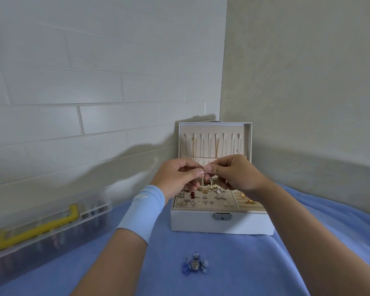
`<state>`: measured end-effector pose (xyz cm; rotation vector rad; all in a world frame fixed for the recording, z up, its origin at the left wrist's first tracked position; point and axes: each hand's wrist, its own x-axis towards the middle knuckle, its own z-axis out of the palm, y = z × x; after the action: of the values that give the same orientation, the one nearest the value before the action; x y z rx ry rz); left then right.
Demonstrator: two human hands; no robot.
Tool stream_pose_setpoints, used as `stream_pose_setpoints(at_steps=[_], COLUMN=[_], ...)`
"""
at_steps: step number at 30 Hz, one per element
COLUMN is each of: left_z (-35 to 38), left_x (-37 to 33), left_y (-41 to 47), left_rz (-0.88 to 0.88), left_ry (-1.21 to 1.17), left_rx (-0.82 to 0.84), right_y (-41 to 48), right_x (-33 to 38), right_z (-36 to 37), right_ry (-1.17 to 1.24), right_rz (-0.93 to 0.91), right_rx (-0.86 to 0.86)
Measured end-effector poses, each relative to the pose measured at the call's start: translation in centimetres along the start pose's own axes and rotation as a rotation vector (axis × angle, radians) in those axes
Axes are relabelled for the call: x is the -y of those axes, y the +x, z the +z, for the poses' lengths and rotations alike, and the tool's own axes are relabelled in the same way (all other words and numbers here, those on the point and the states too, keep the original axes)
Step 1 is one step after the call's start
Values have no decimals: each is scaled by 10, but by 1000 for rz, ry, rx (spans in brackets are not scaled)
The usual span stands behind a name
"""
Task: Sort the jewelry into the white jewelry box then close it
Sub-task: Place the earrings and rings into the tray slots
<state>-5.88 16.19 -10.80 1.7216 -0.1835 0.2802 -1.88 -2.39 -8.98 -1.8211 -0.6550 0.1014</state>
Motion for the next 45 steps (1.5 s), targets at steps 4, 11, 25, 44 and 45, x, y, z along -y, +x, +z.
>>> stream_pose_setpoints(at_steps=[4, 11, 25, 44, 45], left_z=[-1, 0, 0, 10, 10], left_x=[-2, -12, -8, -2, -2], left_y=[2, 2, -3, -6, -7], left_rz=[61, 259, 115, 32, 32], left_ry=[111, 371, 706, 919, 921], left_rx=[-38, -141, 71, 219, 222], right_y=[1, 0, -4, -12, -12], right_x=[5, 12, 9, -1, 0], right_z=[1, 1, 4, -7, -6], right_ry=[2, -14, -574, -849, -872], right_rz=[39, 27, -30, 36, 30], right_rx=[-49, -77, -118, 139, 144])
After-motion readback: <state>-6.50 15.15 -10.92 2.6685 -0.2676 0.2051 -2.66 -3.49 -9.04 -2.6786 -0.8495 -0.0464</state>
